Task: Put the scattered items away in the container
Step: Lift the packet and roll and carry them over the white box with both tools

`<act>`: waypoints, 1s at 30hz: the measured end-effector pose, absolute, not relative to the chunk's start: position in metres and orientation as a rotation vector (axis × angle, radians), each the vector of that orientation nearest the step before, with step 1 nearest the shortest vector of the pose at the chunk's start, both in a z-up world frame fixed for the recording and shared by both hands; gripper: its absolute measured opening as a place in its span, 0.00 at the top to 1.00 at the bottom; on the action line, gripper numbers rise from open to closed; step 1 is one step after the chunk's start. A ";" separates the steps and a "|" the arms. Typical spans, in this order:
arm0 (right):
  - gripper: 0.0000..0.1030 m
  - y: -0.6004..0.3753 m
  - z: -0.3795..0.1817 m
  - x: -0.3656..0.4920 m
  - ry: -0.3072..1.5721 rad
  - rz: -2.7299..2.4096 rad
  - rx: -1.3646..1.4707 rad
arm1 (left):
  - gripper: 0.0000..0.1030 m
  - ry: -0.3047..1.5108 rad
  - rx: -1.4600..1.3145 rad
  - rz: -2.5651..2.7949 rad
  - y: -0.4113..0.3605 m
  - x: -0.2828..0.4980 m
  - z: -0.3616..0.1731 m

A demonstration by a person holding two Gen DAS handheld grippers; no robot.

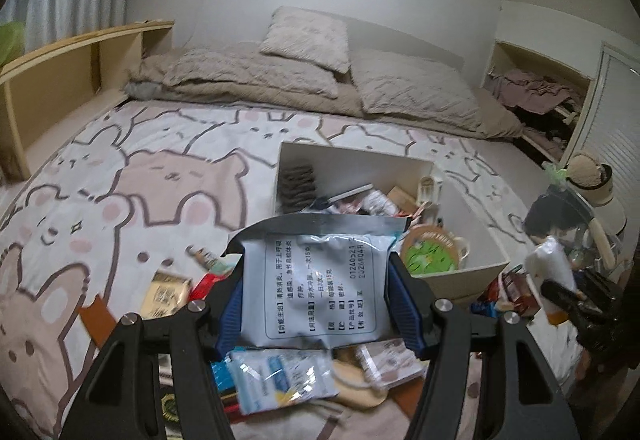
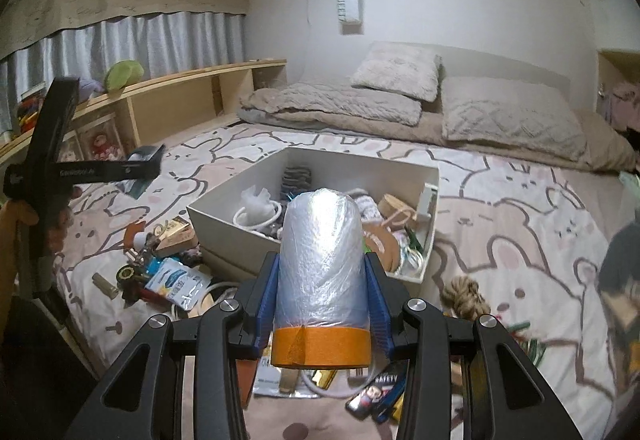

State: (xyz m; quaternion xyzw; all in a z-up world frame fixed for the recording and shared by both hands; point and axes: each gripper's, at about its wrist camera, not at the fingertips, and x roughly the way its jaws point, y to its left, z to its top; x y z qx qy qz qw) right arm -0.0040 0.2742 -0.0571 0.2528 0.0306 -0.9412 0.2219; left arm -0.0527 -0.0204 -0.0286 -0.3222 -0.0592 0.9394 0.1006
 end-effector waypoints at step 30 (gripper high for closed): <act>0.59 0.274 -0.048 -0.104 0.328 -2.376 0.786 | 0.39 -0.158 -0.943 2.669 0.052 -0.112 -0.022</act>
